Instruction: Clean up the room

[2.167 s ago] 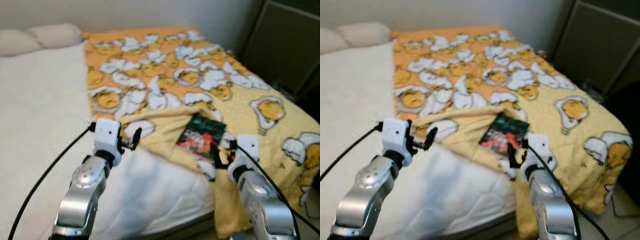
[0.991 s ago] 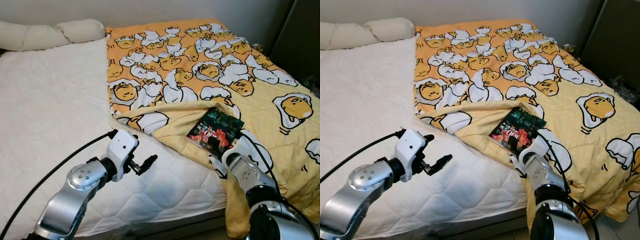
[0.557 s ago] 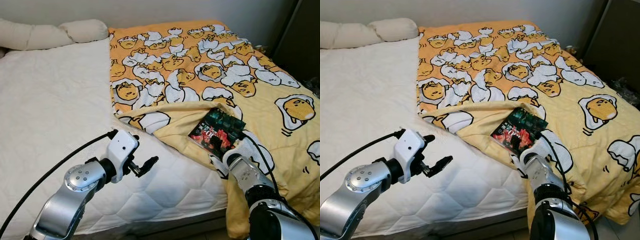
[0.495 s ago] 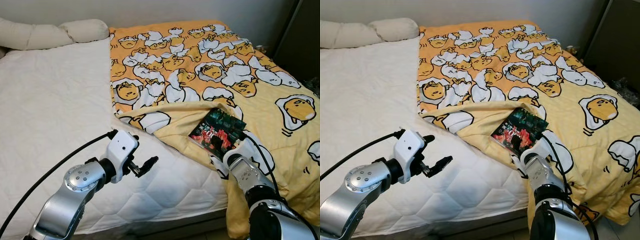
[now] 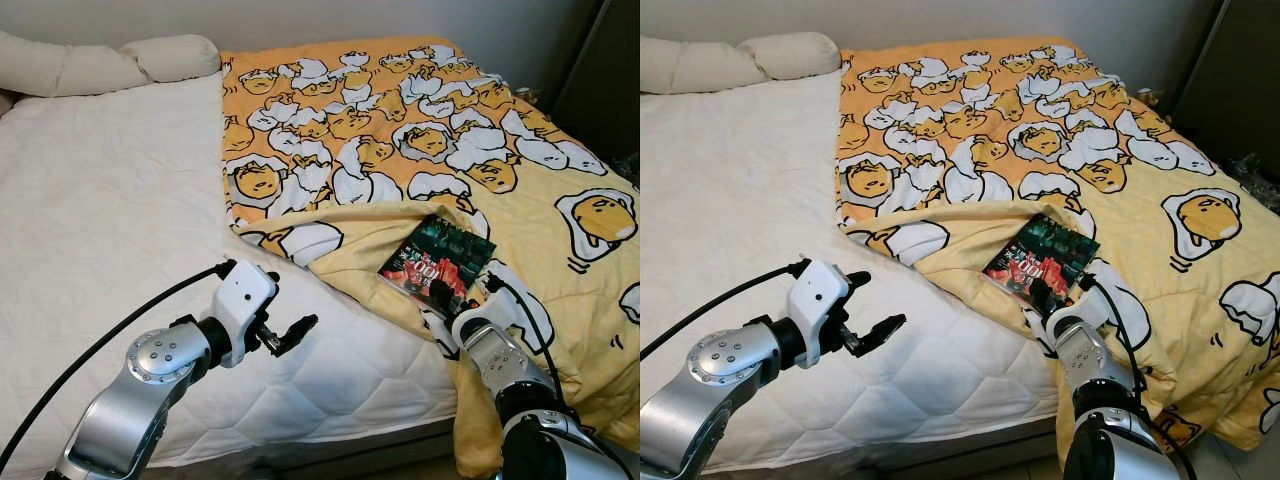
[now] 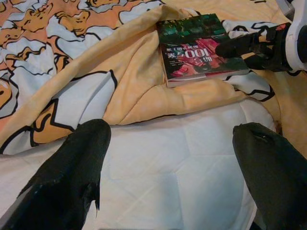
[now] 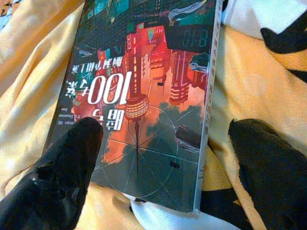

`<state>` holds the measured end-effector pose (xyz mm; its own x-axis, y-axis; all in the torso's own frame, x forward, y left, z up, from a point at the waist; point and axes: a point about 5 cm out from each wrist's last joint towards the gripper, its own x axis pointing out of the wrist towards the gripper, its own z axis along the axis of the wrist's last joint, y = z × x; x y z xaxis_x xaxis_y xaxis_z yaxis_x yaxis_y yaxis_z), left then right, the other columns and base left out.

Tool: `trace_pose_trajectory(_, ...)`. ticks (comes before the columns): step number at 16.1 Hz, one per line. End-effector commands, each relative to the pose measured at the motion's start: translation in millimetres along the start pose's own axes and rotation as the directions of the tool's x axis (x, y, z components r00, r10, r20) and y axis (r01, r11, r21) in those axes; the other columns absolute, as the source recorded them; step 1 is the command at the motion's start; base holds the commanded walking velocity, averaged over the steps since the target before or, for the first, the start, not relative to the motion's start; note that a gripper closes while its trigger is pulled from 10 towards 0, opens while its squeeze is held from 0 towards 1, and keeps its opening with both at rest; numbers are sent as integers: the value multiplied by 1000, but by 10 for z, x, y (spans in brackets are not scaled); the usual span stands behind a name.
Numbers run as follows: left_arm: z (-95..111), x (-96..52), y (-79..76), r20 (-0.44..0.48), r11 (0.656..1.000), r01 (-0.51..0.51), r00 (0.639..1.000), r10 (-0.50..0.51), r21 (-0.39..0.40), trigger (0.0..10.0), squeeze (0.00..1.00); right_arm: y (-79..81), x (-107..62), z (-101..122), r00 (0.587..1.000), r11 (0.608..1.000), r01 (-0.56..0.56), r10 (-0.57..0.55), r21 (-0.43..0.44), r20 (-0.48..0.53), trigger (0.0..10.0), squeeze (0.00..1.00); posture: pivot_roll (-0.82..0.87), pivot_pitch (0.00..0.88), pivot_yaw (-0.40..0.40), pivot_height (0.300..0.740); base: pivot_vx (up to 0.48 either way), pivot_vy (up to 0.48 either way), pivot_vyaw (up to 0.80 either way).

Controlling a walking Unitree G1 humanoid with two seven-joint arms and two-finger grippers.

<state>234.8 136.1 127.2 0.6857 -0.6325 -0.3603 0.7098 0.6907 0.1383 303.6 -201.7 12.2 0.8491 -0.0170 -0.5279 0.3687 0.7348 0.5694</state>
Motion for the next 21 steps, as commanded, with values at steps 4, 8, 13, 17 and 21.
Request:
trace_pose_trajectory(4,27,-16,-3,5,1000,8,1000,-8,7,10000,0,117,33,51,997,997,-73,72,23,20,10000,0,125,0,55,740,0,0,0)
trace_pose_trajectory(8,28,-39,8,2,1000,4,1000,-4,13,10000,0,214,64,160,991,990,-113,107,81,80,10000,0,146,0,55,740,0,0,0)
trace_pose_trajectory(13,40,-111,13,-23,999,32,999,-32,30,10000,0,278,90,181,980,950,-184,157,252,124,9137,0,188,0,91,740,0,0,0)
trace_pose_trajectory(17,61,-230,12,-73,992,100,993,-95,71,10000,0,266,100,90,985,928,-169,143,333,100,2824,0,260,0,126,740,0,0,0)
trace_pose_trajectory(21,65,-338,-14,-104,989,126,988,-118,75,10000,0,320,108,65,980,921,-193,169,337,101,0,0,303,0,128,740,0,0,0)
